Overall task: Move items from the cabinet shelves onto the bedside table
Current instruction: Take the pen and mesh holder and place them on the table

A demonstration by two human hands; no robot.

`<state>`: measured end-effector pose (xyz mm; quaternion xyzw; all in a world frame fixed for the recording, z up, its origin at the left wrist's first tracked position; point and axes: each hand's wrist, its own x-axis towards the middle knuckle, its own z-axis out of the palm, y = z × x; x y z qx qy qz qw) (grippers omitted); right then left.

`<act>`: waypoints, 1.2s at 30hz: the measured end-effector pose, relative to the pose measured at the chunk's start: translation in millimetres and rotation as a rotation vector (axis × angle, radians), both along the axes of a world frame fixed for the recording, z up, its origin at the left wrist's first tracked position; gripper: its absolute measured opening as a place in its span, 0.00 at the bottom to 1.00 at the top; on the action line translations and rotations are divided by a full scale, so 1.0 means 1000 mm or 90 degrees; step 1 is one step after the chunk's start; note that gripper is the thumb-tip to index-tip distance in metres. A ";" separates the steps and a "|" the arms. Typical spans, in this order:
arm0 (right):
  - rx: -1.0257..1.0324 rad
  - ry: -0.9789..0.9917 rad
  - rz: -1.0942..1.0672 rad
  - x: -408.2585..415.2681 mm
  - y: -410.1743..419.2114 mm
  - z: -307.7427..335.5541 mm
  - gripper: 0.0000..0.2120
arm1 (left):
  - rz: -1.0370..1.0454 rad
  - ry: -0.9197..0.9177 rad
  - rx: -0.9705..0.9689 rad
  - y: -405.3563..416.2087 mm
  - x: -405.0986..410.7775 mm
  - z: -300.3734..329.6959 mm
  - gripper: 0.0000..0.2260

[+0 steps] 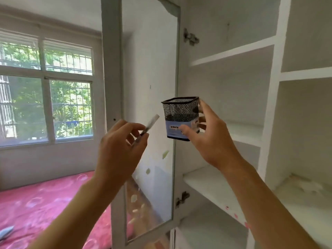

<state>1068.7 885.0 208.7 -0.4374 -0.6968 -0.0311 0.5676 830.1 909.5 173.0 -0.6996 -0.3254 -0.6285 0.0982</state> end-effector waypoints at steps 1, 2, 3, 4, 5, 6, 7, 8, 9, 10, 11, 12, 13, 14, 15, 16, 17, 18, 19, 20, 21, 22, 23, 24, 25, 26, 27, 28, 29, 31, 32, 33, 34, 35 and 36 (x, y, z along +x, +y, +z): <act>-0.012 0.016 0.020 -0.011 -0.004 -0.011 0.35 | 0.007 -0.007 -0.012 -0.006 -0.011 -0.011 0.06; -0.026 0.028 0.036 -0.021 -0.008 -0.022 0.35 | 0.011 -0.012 -0.025 -0.012 -0.023 -0.021 0.07; -0.040 0.037 0.047 -0.032 -0.011 -0.032 0.35 | 0.013 -0.015 -0.037 -0.018 -0.034 -0.032 0.07; -0.051 0.041 0.049 -0.044 -0.015 -0.042 0.36 | 0.010 -0.016 -0.049 -0.024 -0.045 -0.042 0.07; -0.059 0.046 0.050 -0.056 -0.018 -0.051 0.37 | 0.007 -0.018 -0.060 -0.030 -0.057 -0.051 0.08; -0.066 0.051 0.053 -0.068 -0.021 -0.059 0.37 | 0.006 -0.019 -0.069 -0.035 -0.070 -0.060 0.08; -0.075 0.058 0.060 -0.082 -0.025 -0.067 0.37 | 0.008 -0.018 -0.077 -0.040 -0.083 -0.067 0.08; -0.083 0.063 0.064 -0.096 -0.029 -0.074 0.37 | 0.013 -0.021 -0.084 -0.045 -0.098 -0.074 0.09; -0.090 0.072 0.068 -0.110 -0.034 -0.081 0.37 | 0.018 -0.031 -0.089 -0.050 -0.113 -0.080 0.09; -0.093 0.080 0.068 -0.125 -0.038 -0.088 0.37 | 0.024 -0.047 -0.093 -0.056 -0.129 -0.086 0.09; -0.096 0.088 0.067 -0.139 -0.043 -0.094 0.37 | 0.034 -0.065 -0.096 -0.061 -0.146 -0.092 0.09; -0.097 0.092 0.065 -0.153 -0.047 -0.100 0.37 | 0.046 -0.080 -0.096 -0.067 -0.162 -0.097 0.09; -0.096 0.092 0.066 -0.168 -0.051 -0.106 0.37 | 0.057 -0.091 -0.097 -0.072 -0.177 -0.102 0.09; -0.098 0.093 0.070 -0.185 -0.056 -0.112 0.37 | 0.066 -0.097 -0.100 -0.079 -0.194 -0.109 0.09; -0.099 0.096 0.077 -0.198 -0.060 -0.117 0.37 | 0.072 -0.102 -0.101 -0.085 -0.206 -0.114 0.09; -0.101 0.098 0.084 -0.212 -0.065 -0.122 0.37 | 0.077 -0.107 -0.103 -0.091 -0.218 -0.119 0.08; -0.108 0.096 0.094 -0.231 -0.068 -0.127 0.36 | 0.084 -0.114 -0.108 -0.098 -0.235 -0.125 0.08; -0.118 0.095 0.104 -0.249 -0.072 -0.133 0.36 | 0.090 -0.122 -0.116 -0.104 -0.252 -0.131 0.08; -0.128 0.092 0.112 -0.268 -0.075 -0.137 0.36 | 0.093 -0.129 -0.124 -0.110 -0.268 -0.137 0.08; -0.138 0.086 0.118 -0.286 -0.078 -0.142 0.37 | 0.097 -0.136 -0.132 -0.115 -0.285 -0.143 0.08; -0.146 0.082 0.127 -0.304 -0.080 -0.145 0.37 | 0.104 -0.141 -0.140 -0.120 -0.301 -0.148 0.08; -0.153 0.083 0.141 -0.322 -0.082 -0.149 0.36 | 0.114 -0.143 -0.148 -0.125 -0.318 -0.154 0.08; -0.157 0.088 0.157 -0.340 -0.082 -0.153 0.35 | 0.125 -0.143 -0.156 -0.130 -0.335 -0.159 0.08; -0.160 0.091 0.172 -0.357 -0.083 -0.156 0.34 | 0.139 -0.146 -0.161 -0.135 -0.352 -0.164 0.08; -0.162 0.093 0.188 -0.375 -0.083 -0.160 0.34 | 0.153 -0.152 -0.168 -0.141 -0.369 -0.168 0.08; -0.166 0.094 0.204 -0.392 -0.083 -0.163 0.34 | 0.169 -0.160 -0.175 -0.147 -0.387 -0.173 0.08; -0.173 0.092 0.219 -0.409 -0.083 -0.168 0.35 | 0.185 -0.167 -0.182 -0.154 -0.404 -0.177 0.08; -0.183 0.088 0.237 -0.427 -0.082 -0.171 0.36 | 0.203 -0.173 -0.187 -0.161 -0.421 -0.181 0.08; -0.192 0.082 0.257 -0.444 -0.081 -0.175 0.37 | 0.220 -0.181 -0.192 -0.169 -0.439 -0.185 0.08; -0.211 0.062 0.297 -0.480 -0.078 -0.182 0.37 | 0.256 -0.202 -0.200 -0.186 -0.472 -0.192 0.08; -0.221 0.052 0.318 -0.498 -0.078 -0.185 0.37 | 0.275 -0.212 -0.201 -0.194 -0.488 -0.196 0.07; -0.228 0.045 0.340 -0.517 -0.077 -0.187 0.37 | 0.296 -0.220 -0.201 -0.203 -0.503 -0.200 0.07; -0.230 0.040 0.362 -0.536 -0.077 -0.190 0.38 | 0.318 -0.230 -0.201 -0.211 -0.519 -0.203 0.08; -0.232 0.037 0.386 -0.555 -0.077 -0.192 0.37 | 0.337 -0.242 -0.200 -0.221 -0.533 -0.206 0.08; -0.237 0.032 0.409 -0.574 -0.077 -0.194 0.37 | 0.358 -0.257 -0.199 -0.231 -0.546 -0.208 0.08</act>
